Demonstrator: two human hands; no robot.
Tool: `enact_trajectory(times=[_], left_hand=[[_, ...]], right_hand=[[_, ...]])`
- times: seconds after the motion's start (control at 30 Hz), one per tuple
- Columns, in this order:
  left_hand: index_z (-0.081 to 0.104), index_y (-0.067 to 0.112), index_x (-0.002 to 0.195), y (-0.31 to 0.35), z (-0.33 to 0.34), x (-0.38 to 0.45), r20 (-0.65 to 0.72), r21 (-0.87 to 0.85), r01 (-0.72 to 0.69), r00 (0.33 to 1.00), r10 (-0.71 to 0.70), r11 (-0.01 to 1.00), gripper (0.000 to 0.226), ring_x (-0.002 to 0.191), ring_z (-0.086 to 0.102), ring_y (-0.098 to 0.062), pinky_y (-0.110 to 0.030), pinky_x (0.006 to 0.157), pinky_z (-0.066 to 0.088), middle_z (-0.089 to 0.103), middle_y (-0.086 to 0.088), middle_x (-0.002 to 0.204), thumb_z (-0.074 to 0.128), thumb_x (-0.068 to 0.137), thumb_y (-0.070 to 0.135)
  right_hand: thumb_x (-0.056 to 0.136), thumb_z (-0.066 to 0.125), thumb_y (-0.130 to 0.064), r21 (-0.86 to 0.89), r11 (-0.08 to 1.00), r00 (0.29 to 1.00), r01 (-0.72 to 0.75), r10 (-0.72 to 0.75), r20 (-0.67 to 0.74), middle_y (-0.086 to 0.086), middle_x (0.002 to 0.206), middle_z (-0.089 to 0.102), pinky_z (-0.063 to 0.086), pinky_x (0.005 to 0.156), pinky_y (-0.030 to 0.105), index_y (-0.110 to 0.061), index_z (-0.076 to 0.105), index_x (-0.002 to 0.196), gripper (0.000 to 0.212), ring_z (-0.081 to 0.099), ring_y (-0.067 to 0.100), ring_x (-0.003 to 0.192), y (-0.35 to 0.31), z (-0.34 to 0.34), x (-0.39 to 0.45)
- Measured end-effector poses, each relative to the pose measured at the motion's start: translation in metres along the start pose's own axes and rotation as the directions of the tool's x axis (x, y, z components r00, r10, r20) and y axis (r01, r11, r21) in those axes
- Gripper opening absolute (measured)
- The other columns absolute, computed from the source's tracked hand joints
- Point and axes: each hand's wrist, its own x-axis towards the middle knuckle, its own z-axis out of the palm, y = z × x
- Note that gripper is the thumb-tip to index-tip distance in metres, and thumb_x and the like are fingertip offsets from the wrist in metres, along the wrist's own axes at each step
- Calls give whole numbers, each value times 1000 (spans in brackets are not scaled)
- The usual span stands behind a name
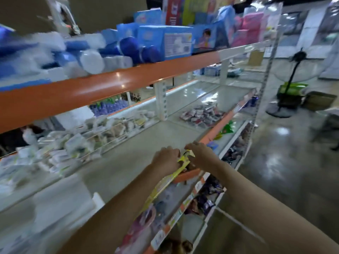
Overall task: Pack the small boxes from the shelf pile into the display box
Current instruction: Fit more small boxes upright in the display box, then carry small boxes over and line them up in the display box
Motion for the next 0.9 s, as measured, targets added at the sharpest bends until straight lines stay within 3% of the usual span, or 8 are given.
enact_trajectory(times=[0.3, 0.43, 0.7, 0.9], left_hand=[[53, 15, 121, 43, 26, 159, 42, -37, -73, 996, 74, 997, 41, 114, 48, -31, -37, 90, 41, 50, -13, 122, 52, 89, 41], [52, 14, 125, 45, 28, 230, 30, -20, -122, 992, 122, 992, 43, 118, 48, -28, -36, 93, 42, 49, -11, 130, 51, 91, 40], [64, 14, 107, 50, 32, 335, -123, -11, -190, 975, 187, 982, 26, 100, 56, -25, -28, 75, 41, 61, -10, 110, 49, 90, 28], [59, 14, 115, 54, 36, 394, -243, 69, -125, 960, 138, 990, 30, 114, 48, -26, -36, 89, 40, 53, -8, 124, 49, 90, 27]], right_hand=[[94, 50, -18, -8, 983, 978, -186, 186, 90, 7, 136, 45, 43, 96, 38, -15, 44, 135, 41, 46, 27, 121, 112, 5, 64], [94, 50, -18, -9, 973, 971, -230, 230, 68, 9, 135, 47, 43, 98, 39, -11, 47, 133, 40, 48, 28, 120, 157, -6, 110], [93, 47, -16, 60, 962, 964, -267, 266, 23, 10, 126, 52, 47, 94, 39, -10, 55, 124, 32, 51, 25, 116, 240, -16, 172], [93, 48, -9, 108, 968, 974, -226, 225, 23, 12, 116, 58, 49, 83, 33, -2, 58, 110, 21, 58, 26, 102, 305, -27, 227]])
